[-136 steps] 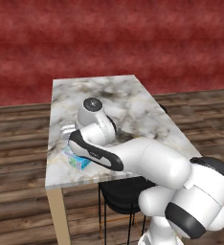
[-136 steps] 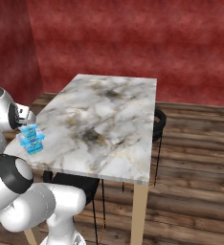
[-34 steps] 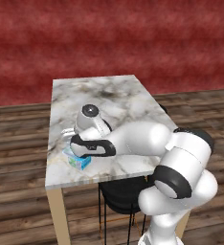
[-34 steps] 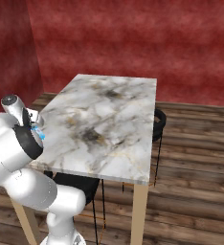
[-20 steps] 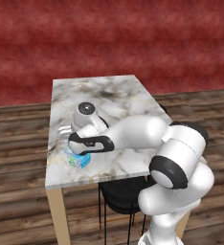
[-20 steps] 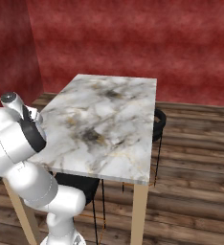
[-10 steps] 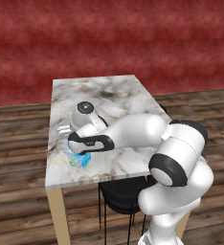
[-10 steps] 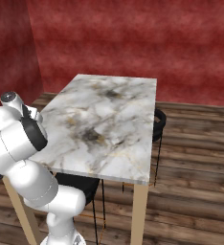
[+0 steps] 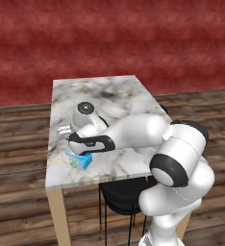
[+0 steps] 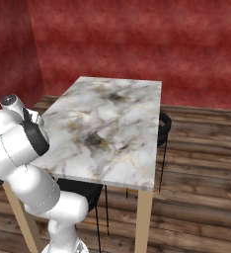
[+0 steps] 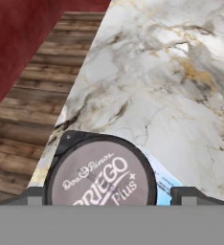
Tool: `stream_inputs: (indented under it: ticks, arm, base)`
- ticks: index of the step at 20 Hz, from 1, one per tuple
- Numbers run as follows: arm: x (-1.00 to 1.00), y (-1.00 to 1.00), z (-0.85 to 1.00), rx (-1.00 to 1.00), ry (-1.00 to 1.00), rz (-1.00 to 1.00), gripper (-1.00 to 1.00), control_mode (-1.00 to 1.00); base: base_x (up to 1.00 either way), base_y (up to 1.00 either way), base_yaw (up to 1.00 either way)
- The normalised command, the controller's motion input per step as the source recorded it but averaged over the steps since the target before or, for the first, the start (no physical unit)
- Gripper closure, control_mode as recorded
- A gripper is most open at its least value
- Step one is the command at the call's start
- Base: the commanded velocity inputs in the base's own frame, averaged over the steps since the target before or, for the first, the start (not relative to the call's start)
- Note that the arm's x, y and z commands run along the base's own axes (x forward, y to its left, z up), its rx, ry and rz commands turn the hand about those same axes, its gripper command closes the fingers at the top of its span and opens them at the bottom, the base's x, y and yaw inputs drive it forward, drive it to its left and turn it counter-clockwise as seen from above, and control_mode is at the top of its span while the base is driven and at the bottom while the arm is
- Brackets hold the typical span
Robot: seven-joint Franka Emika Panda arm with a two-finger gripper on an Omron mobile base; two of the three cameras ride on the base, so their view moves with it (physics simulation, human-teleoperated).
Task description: Stack the yogurt containers by placing the smaller containers on top of the larger containers.
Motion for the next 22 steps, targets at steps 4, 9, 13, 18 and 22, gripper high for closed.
stream_inputs:
  ticks: [4, 9, 13, 18, 22]
  arm:
    - [0.00, -0.02, 0.00, 0.00, 0.00, 0.00, -1.00, -1.00]
    - [0.00, -0.06, 0.00, 0.00, 0.00, 0.00, -1.00, -1.00]
    - [0.00, -0.19, 0.05, 0.00, 0.00, 0.00, -1.00, -1.00]
    - [0.00, -0.16, 0.38, 0.04, 0.02, 0.00, -1.00, -1.00]
    - [0.00, -0.05, 0.58, 0.04, 0.00, 0.00, -1.00, -1.00]
  base:
    - [0.00, 0.00, 0.00]
    - [0.00, 0.00, 0.00]
    - [0.00, 0.00, 0.00]
    - [0.00, 0.00, 0.00]
    - [0.00, 0.00, 0.00]
